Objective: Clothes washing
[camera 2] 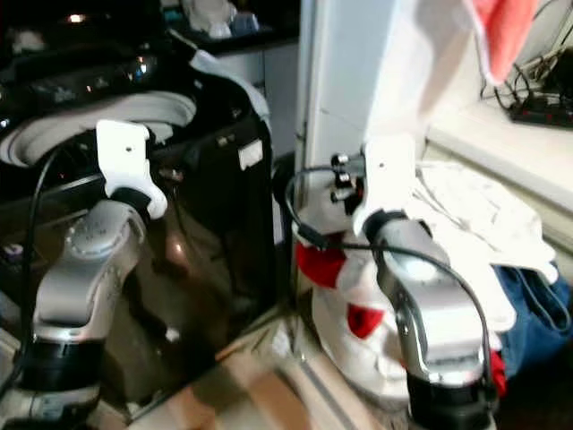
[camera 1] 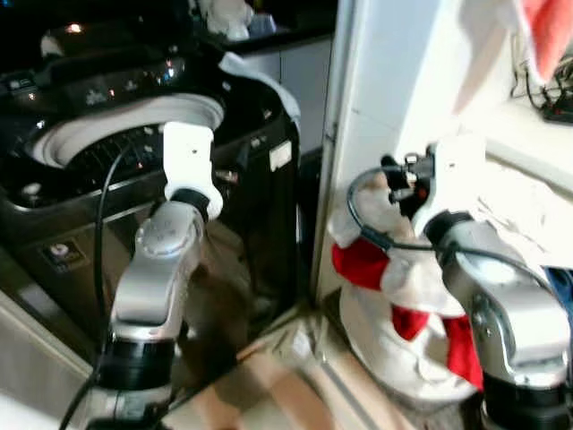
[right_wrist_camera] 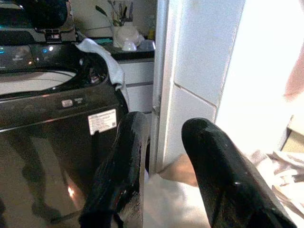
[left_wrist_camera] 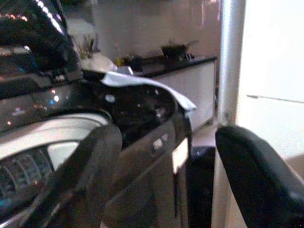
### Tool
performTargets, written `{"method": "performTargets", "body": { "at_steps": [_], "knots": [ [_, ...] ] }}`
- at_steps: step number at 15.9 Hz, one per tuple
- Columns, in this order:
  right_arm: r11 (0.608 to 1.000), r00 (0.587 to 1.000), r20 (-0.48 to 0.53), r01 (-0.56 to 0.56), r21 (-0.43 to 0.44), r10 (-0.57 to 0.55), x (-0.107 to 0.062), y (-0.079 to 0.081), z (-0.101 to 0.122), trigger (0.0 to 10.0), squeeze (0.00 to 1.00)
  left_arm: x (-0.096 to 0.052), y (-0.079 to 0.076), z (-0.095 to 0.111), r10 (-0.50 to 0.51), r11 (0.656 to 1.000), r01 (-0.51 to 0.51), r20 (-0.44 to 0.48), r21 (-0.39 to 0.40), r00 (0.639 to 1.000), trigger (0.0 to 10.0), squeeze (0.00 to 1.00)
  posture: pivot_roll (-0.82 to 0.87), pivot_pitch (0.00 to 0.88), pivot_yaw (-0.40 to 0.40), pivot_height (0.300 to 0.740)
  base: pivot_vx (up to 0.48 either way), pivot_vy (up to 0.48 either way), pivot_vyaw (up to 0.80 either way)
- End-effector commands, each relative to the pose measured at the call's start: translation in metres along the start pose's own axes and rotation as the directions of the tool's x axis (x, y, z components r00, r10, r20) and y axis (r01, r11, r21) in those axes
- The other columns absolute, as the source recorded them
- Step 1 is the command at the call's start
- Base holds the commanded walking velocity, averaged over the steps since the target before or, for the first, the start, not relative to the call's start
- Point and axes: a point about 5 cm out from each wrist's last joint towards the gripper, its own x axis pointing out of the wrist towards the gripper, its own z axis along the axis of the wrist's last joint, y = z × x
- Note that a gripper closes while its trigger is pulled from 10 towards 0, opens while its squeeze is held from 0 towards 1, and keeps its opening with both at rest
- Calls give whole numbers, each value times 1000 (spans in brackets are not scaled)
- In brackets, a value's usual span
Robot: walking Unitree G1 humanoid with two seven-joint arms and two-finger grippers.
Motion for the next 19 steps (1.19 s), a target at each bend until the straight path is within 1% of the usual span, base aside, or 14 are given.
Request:
{"method": "performTargets", "body": {
  "at_steps": [1, 10, 16, 17, 18, 19],
  "knots": [
    [1000, 1000, -3, -13, -7, 13, 0, 2, 2, 10000, 0, 1, 3, 3, 7, 1000, -7, 10, 2, 1000, 10000, 0, 5, 0, 21, 740, 274, 0, 0],
    [999, 1000, -6, -31, -15, 31, 1, 2, 4, 10000, 0, 1, 3, 2, 12, 1000, -12, 3, -11, 1000, 10000, 0, 7, 0, 14, 740, 271, 0, 0],
    [1000, 1000, -19, 12, -4, -12, 1, -2, 2, 10000, 0, 2, 2, 2, -5, 1000, 5, -3, -3, 1000, 10000, 0, 0, 0, 30, 740, 266, 0, 0],
    [1000, 1000, -24, 18, -6, -19, 1, -3, 2, 10000, 0, 2, 2, 2, -11, 1000, 11, 8, -22, 1000, 10000, 0, 0, 0, 30, 740, 0, 0, 0],
    [1000, 999, -27, 26, -11, -26, 1, -6, 3, 10000, 0, 0, 2, -1, -26, 1000, 26, -17, 4, 1000, 10000, 0, 0, 0, 30, 740, 0, 0, 0],
    [999, 999, -26, 32, -7, -32, 1, -7, 3, 10000, 0, 0, 3, -2, -30, 1000, 30, -13, 5, 999, 10000, 0, -2, 0, 32, 740, 0, 0, 0]
  ]
}}
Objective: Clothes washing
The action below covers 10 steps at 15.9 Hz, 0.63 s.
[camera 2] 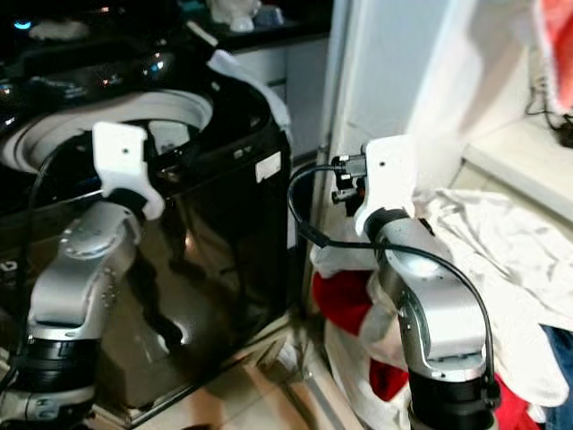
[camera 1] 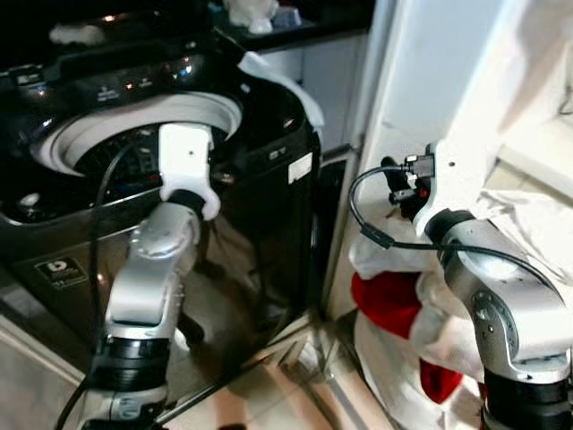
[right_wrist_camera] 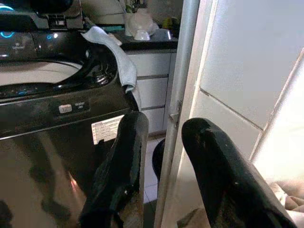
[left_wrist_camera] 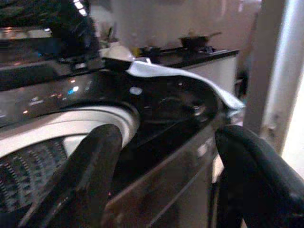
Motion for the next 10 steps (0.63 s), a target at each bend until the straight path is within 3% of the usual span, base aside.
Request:
{"method": "performTargets", "body": {
  "at_steps": [1, 3, 8, 10],
  "knots": [
    [1000, 1000, 1, 18, -2, -18, 0, -4, 3, 10000, 0, 1, -4, 1, -28, 1000, 28, 2, -2, 1000, 10000, 0, -1, 0, 31, 740, 0, 0, 0],
    [999, 1000, -9, 26, 27, -26, -1, -5, 1, 10000, 0, 2, -6, 2, -40, 999, 40, 10, -6, 999, 10000, 0, -2, 0, 32, 740, 0, 0, -209],
    [998, 999, -10, 33, 52, -33, -2, -5, 1, 10000, 0, 3, -9, 2, -60, 998, 60, 10, -2, 998, 10000, 0, -11, 0, 40, 740, 0, 465, -800],
    [997, 999, -12, 37, 63, -36, -3, -5, 1, 10000, 0, 4, -10, 2, -65, 998, 65, 9, -4, 998, 10000, 0, -16, 0, 44, 740, 0, 465, 0]
  ]
}}
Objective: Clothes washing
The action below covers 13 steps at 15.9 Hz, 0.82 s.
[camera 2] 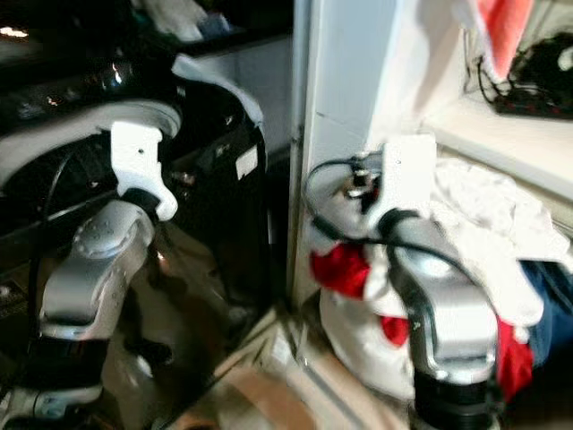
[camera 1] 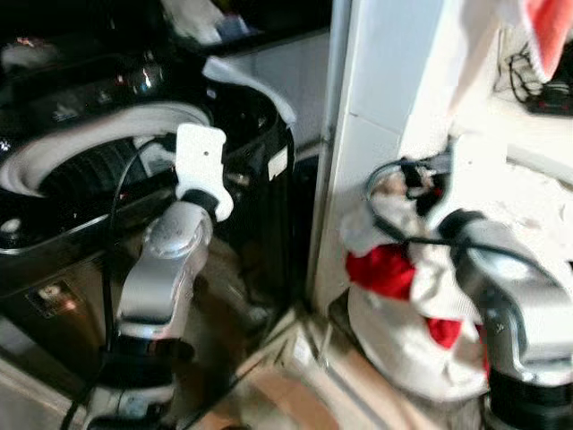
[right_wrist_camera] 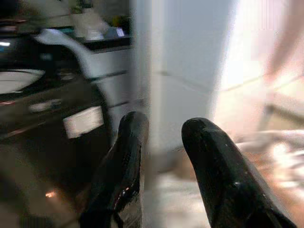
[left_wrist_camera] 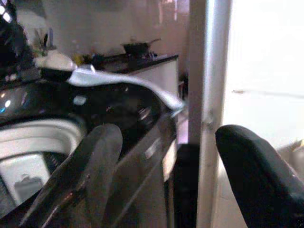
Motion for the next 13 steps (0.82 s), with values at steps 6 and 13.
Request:
{"method": "performTargets", "body": {
  "at_steps": [6, 13],
  "knots": [
    [999, 1000, 10, 19, -27, -18, -4, -5, 5, 10000, 0, 2, -4, 2, 8, 1000, -8, 5, 27, 1000, 10000, 0, -16, 0, 41, 740, 0, -240, -133],
    [999, 1000, 7, -7, -40, 8, -3, -5, 5, 10000, 0, 0, -5, 3, -1, 1000, 1, 16, 22, 1000, 10000, 0, -11, 0, 29, 740, 114, 0, 0]
  ]
}}
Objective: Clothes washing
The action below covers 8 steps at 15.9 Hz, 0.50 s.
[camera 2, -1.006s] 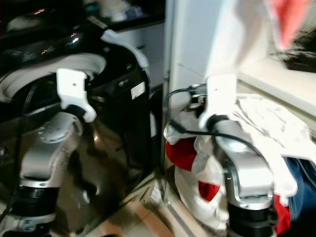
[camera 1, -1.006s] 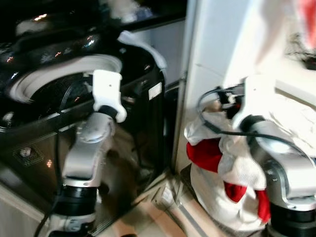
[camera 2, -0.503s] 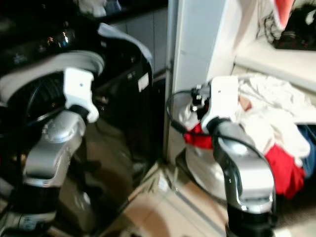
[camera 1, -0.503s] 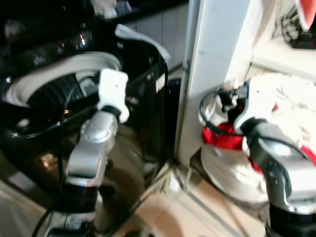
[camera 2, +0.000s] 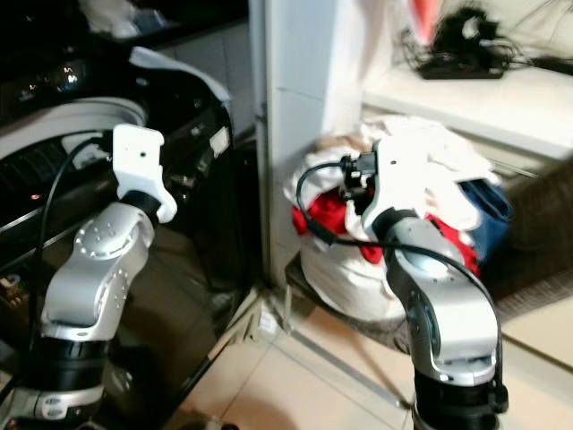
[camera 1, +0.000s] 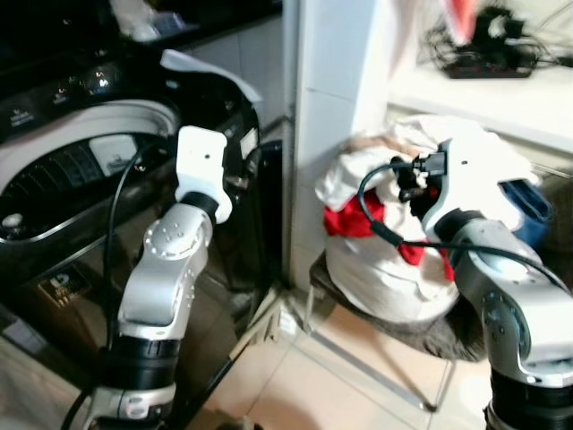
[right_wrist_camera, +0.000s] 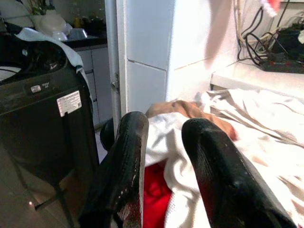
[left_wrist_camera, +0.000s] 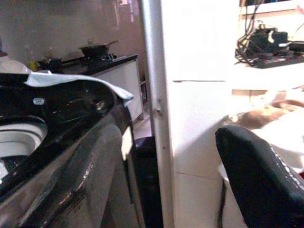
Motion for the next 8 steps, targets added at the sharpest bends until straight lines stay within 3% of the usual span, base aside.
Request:
{"method": "performTargets", "body": {
  "at_steps": [1, 2, 8],
  "knots": [
    [1000, 1000, -8, -4, 8, 4, 0, 0, 0, 10000, 0, 0, 1, 4, 1, 1000, -1, 20, 3, 1000, 10000, 0, -11, 0, 29, 740, 289, 0, 0],
    [1000, 1000, -11, -4, 15, 4, 0, 0, 0, 10000, 0, 0, 1, 4, 2, 1000, -2, 20, 0, 1000, 10000, 0, -12, 0, 30, 740, 300, 0, -800],
    [999, 1000, -8, -22, -24, 22, 2, -1, 1, 10000, 0, 0, 11, 3, 76, 997, -76, 10, 4, 997, 10000, 0, -9, 0, 27, 740, 304, 0, 0]
  ]
}}
